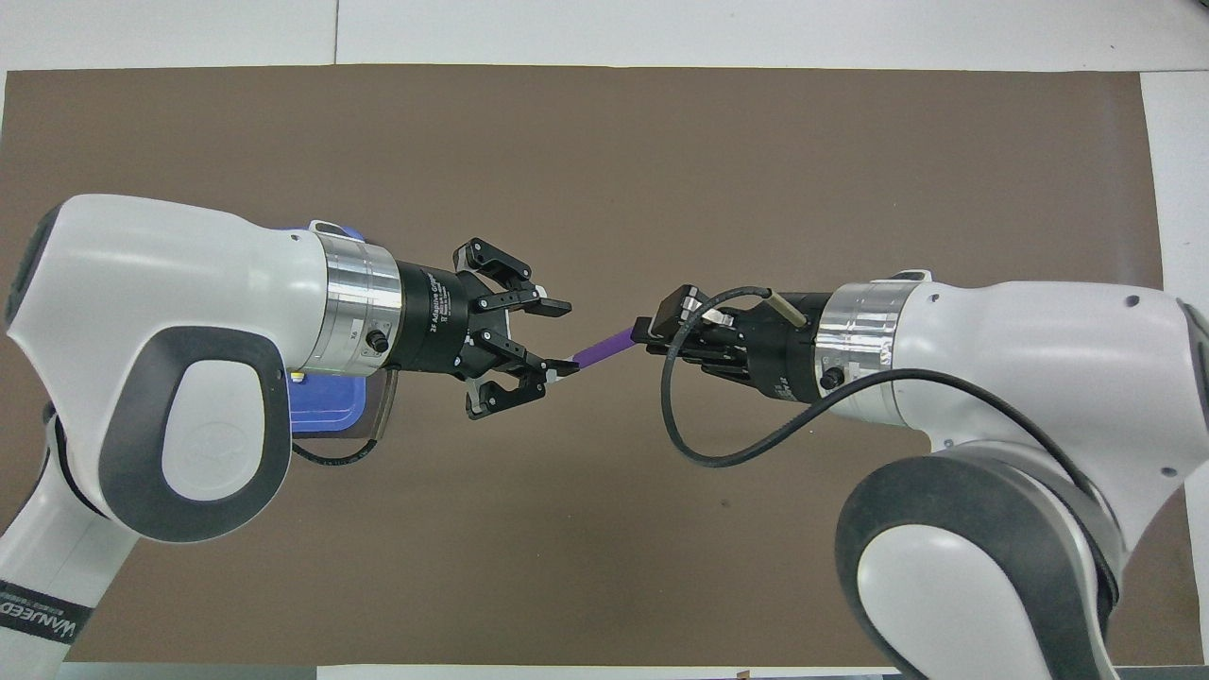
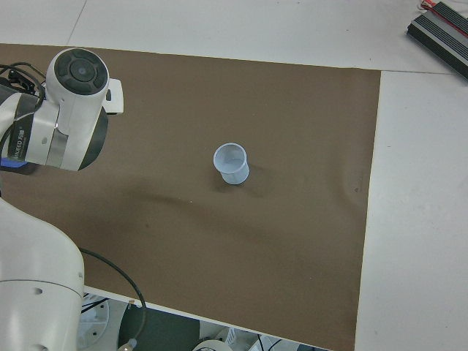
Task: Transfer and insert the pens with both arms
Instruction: 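Carry the purple pen with the right gripper into the clear cup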
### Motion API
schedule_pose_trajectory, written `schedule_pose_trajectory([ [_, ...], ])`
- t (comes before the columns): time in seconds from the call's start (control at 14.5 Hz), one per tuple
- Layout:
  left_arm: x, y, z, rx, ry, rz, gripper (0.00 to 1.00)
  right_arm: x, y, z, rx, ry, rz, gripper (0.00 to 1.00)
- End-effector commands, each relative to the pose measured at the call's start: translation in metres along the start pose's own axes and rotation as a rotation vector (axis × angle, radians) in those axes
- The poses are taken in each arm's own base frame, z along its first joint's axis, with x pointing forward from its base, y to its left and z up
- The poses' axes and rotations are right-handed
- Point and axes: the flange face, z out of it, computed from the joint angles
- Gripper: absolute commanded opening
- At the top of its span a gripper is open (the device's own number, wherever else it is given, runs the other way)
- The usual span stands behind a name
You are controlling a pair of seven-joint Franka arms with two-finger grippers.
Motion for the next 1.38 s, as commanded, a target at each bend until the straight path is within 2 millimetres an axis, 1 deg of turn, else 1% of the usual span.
schedule_pose_trajectory([
  [0.0,0.002,-0.008,-0.003,-0.010,-0.022,-0.020,1.00,0.038,0.009,-0.035,-0.159,-0.022,-0.165,0.00],
  [0.07,0.002,-0.008,-0.003,-0.010,-0.022,-0.018,1.00,0.048,0.014,-0.047,-0.208,-0.032,-0.236,0.00],
  [0.14,0.002,-0.008,-0.003,-0.010,-0.022,-0.018,1.00,0.059,0.023,-0.059,-0.254,-0.031,-0.291,0.00],
  [0.21,0.003,-0.008,-0.004,-0.011,-0.023,-0.019,1.00,0.071,0.039,-0.071,-0.319,-0.031,-0.377,0.00],
  [0.28,0.004,-0.007,-0.005,-0.014,-0.023,-0.020,1.00,0.079,0.050,-0.083,-0.377,-0.036,-0.487,0.00],
  [0.41,0.007,-0.004,-0.007,-0.020,-0.019,-0.012,1.00,0.098,0.075,-0.101,-0.508,-0.070,-0.696,0.00],
  [0.48,0.008,-0.004,-0.008,-0.023,-0.012,0.016,1.00,0.102,0.083,-0.104,-0.583,-0.091,-0.789,0.00],
  [0.55,0.012,-0.003,-0.007,-0.021,-0.007,0.056,1.00,0.103,0.092,-0.106,-0.639,-0.102,-0.838,0.00],
  [0.62,0.016,-0.004,-0.008,-0.022,-0.003,0.098,1.00,0.107,0.106,-0.106,-0.662,-0.113,-0.835,0.00],
  [0.76,0.028,-0.003,-0.010,-0.022,0.041,0.214,1.00,0.112,0.125,-0.106,-0.666,-0.126,-0.807,0.00],
  [0.83,0.034,-0.005,-0.008,-0.012,0.066,0.280,1.00,0.116,0.137,-0.106,-0.667,-0.126,-0.800,0.00],
  [0.97,0.041,-0.006,-0.007,-0.003,0.122,0.398,1.00,0.125,0.159,-0.096,-0.668,-0.121,-0.849,0.00],
  [1.03,0.046,-0.006,-0.007,0.009,0.161,0.458,1.00,0.129,0.173,-0.092,-0.670,-0.114,-0.859,0.00],
  [1.1,0.052,-0.002,-0.012,0.016,0.197,0.510,1.00,0.131,0.183,-0.086,-0.671,-0.104,-0.861,0.00],
  [1.17,0.060,0.001,-0.016,0.031,0.233,0.576,1.00,0.131,0.192,-0.077,-0.671,-0.108,-0.853,0.00],
  [1.24,0.074,0.006,-0.019,0.054,0.273,0.651,1.00,0.131,0.194,-0.072,-0.671,-0.108,-0.852,0.00],
  [1.31,0.092,0.014,-0.029,0.065,0.300,0.711,1.00,0.132,0.192,-0.067,-0.672,-0.099,-0.856,0.00],
])
